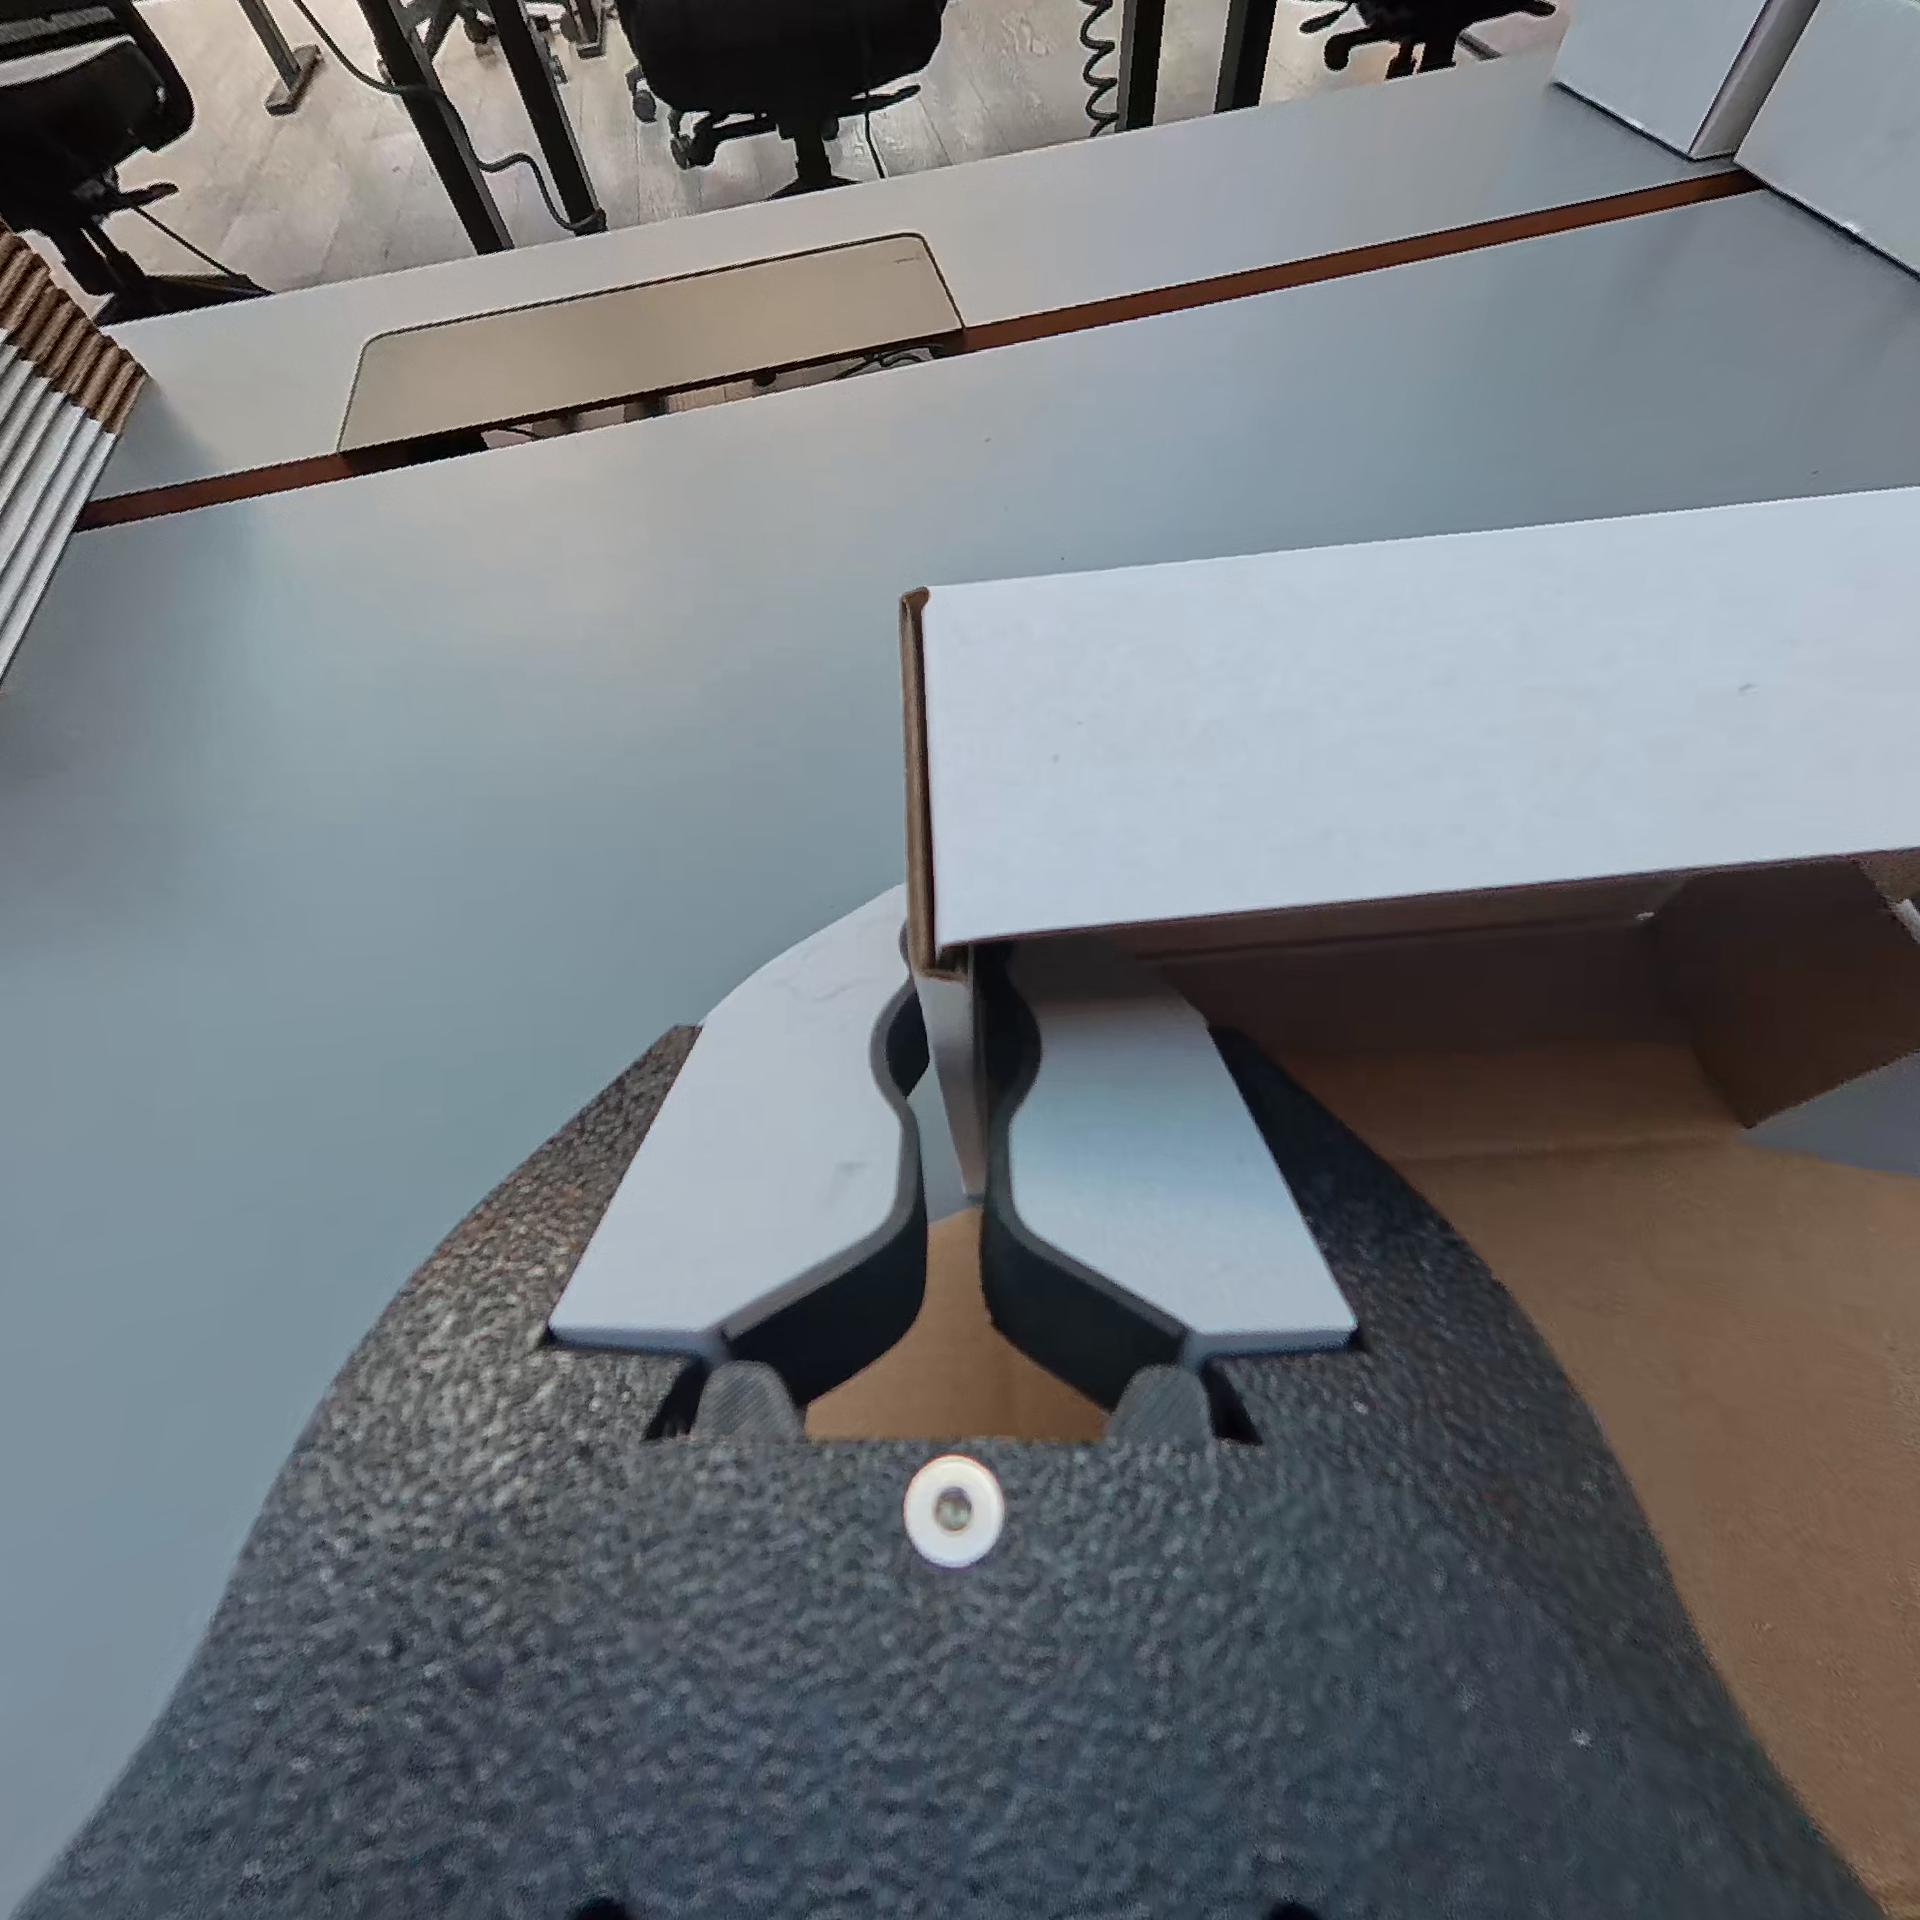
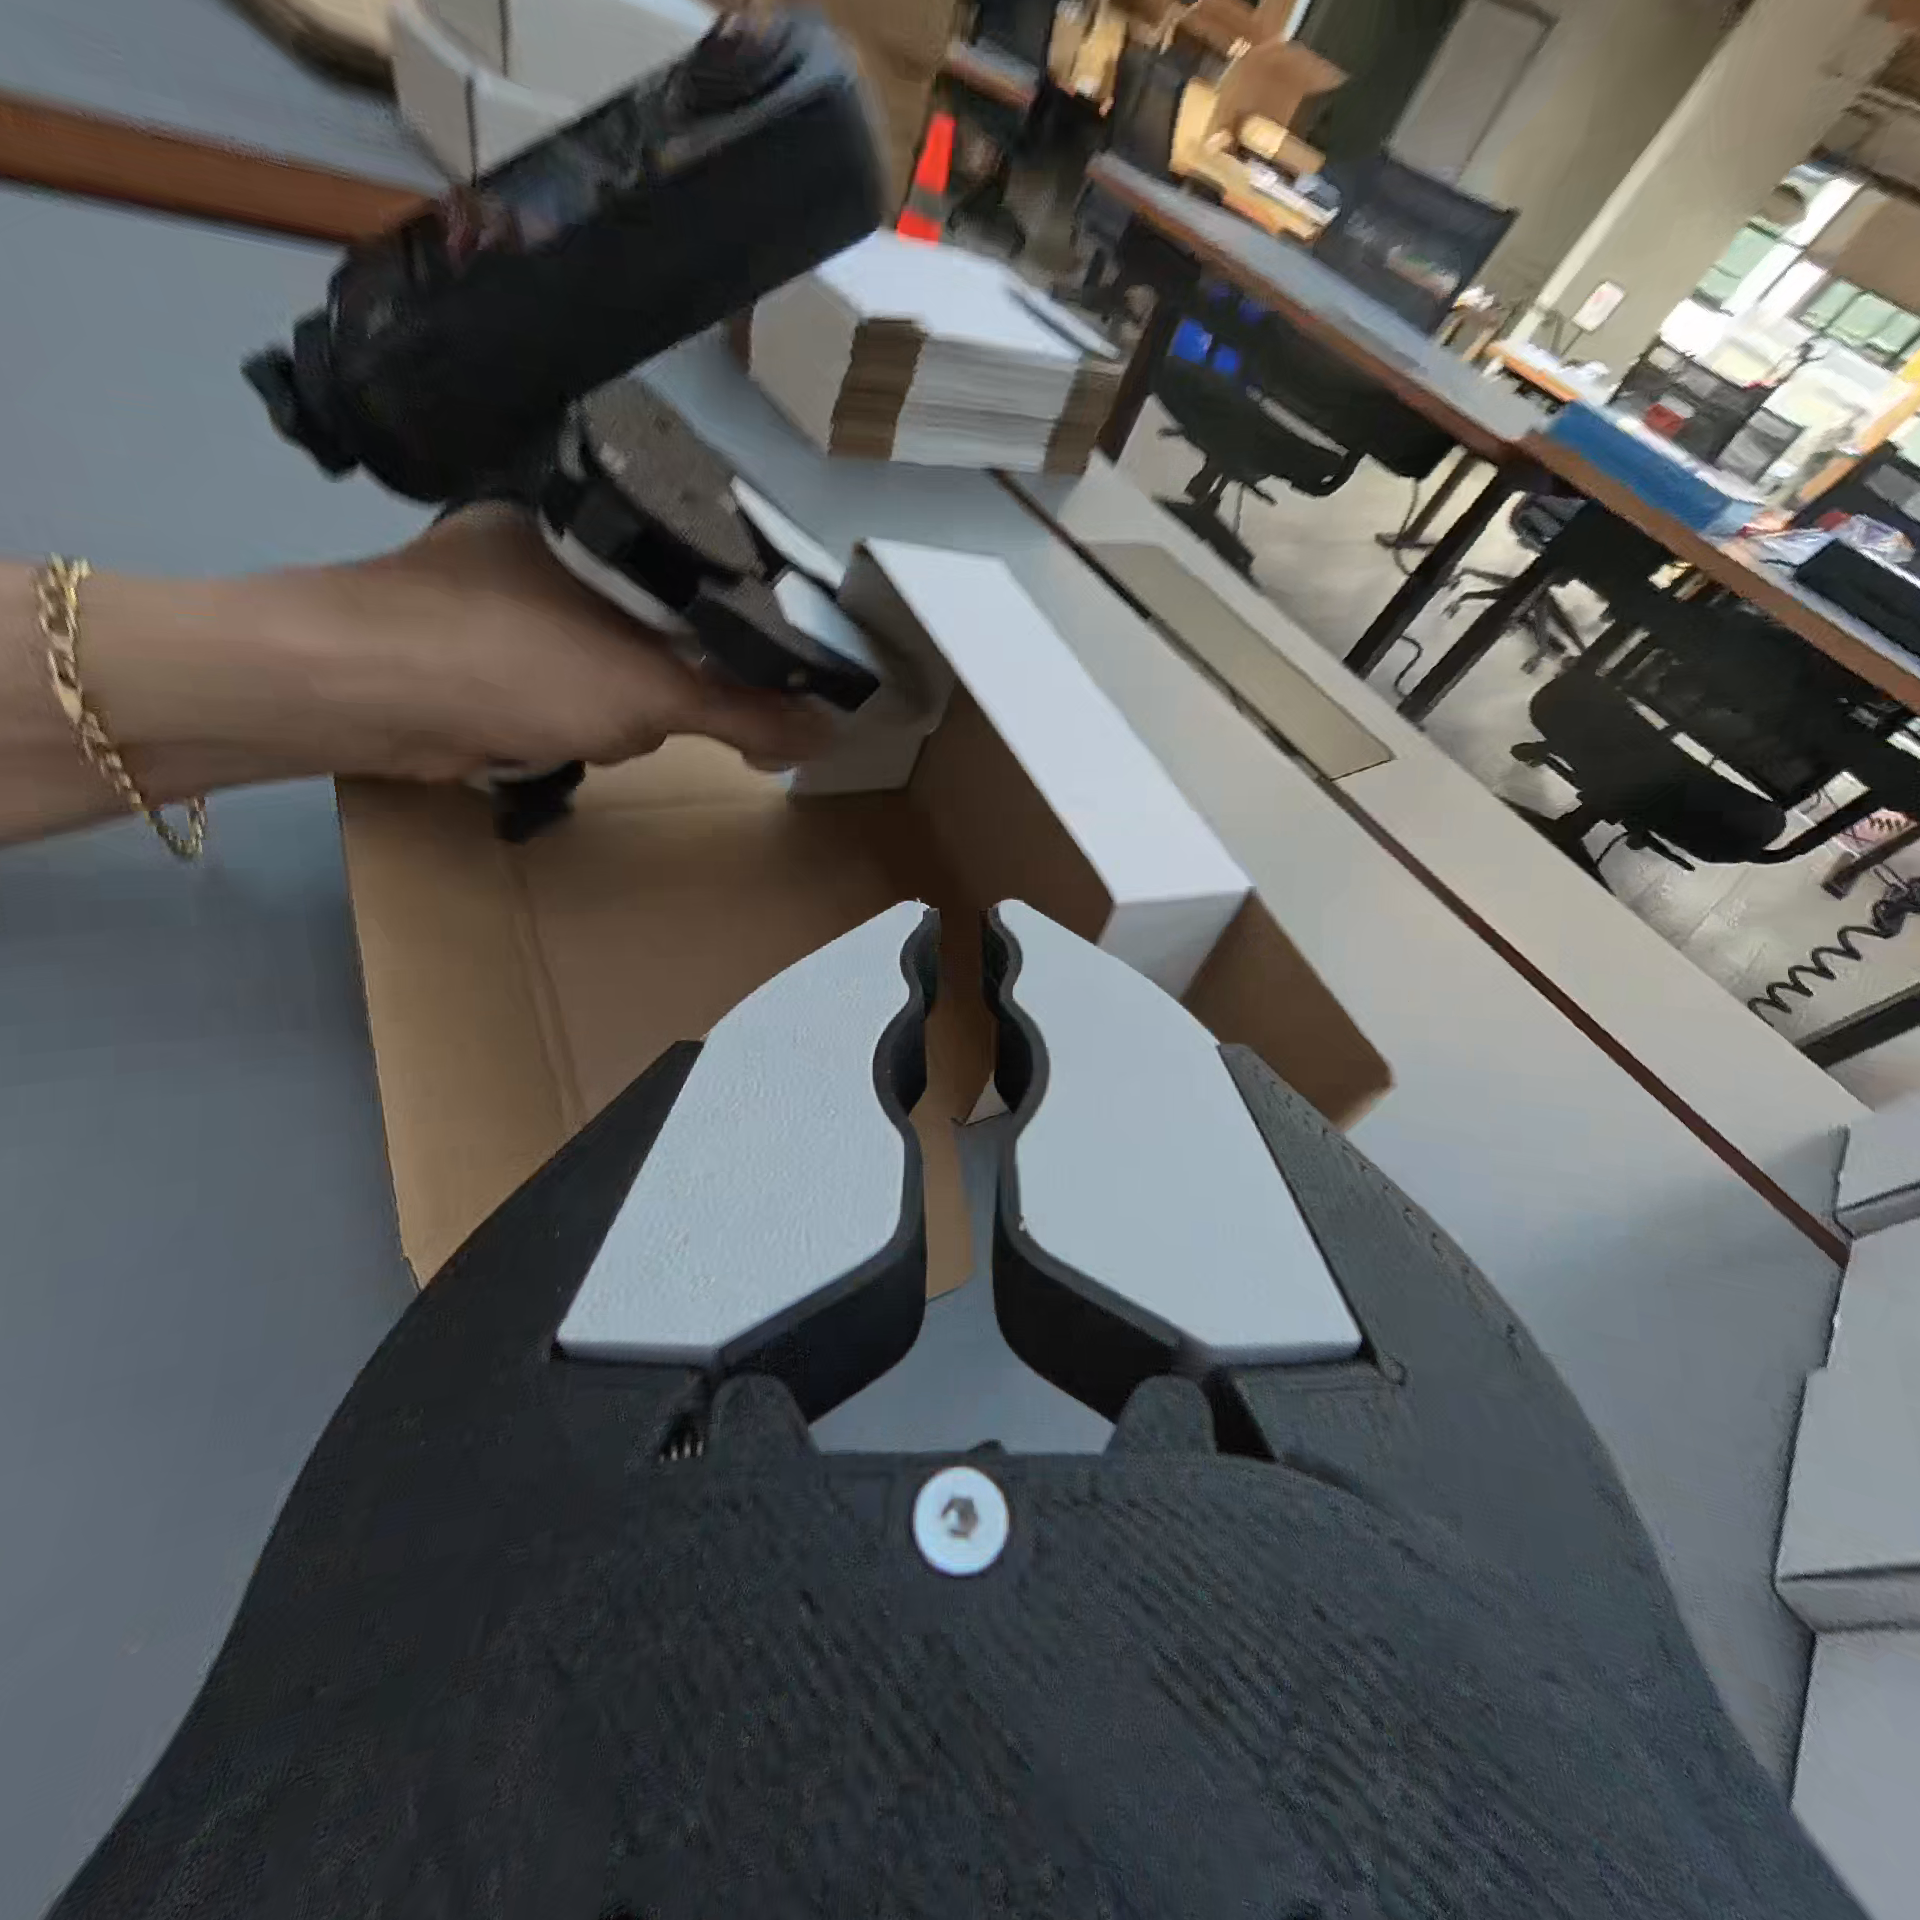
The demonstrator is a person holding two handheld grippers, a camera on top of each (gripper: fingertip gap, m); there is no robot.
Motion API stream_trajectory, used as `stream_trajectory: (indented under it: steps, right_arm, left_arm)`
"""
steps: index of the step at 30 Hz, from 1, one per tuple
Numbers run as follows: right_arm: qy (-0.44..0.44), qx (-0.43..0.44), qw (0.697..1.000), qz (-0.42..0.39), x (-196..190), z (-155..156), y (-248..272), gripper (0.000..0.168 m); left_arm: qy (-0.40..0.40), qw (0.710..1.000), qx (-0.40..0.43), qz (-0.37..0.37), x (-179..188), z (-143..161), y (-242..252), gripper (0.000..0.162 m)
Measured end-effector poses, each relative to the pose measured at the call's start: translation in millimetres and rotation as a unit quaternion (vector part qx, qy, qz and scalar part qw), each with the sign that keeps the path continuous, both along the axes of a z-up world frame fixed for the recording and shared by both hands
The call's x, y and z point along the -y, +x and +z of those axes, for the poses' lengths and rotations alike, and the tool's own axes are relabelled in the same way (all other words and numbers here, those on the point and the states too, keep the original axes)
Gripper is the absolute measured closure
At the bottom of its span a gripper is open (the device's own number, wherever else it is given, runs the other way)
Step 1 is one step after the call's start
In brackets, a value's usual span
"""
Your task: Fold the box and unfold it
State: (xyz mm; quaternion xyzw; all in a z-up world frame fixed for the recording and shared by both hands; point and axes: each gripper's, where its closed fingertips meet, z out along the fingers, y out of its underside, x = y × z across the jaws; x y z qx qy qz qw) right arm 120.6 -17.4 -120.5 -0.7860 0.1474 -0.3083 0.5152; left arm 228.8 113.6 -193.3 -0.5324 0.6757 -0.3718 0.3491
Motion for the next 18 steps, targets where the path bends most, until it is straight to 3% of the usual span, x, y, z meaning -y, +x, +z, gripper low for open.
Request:
stream_trajectory:
  steps: [3,5,7,12,14,18]
  right_arm:
    - [0.126,0.031,0.985,-0.118,67.6,44.5,18.0,0.163]
    - [0.143,0.017,0.975,-0.168,101.1,44.0,33.1,0.161]
    - [0.129,-0.027,0.971,-0.201,117.6,27.2,53.0,0.148]
    - [0.126,-0.078,0.970,-0.192,118.5,-9.7,102.5,0.136]
    - [0.126,-0.110,0.972,-0.162,111.9,-25.8,116.6,0.126]
    - [0.106,-0.137,0.981,-0.087,91.9,-46.4,122.2,0.122]
  left_arm:
    - [0.004,1.000,0.003,-0.003,0.1,0.1,-0.4,0.157]
    - [0.004,1.000,0.003,-0.006,0.1,0.1,-0.6,0.157]
    - [0.003,1.000,0.003,-0.009,0.1,0.0,-0.7,0.157]
    - [0.003,1.000,0.001,-0.012,0.1,-0.2,-0.3,0.156]
    - [0.002,1.000,-0.002,-0.014,0.1,-0.4,-0.1,0.156]
    - [0.003,1.000,-0.008,-0.016,0.3,-0.6,0.5,0.157]
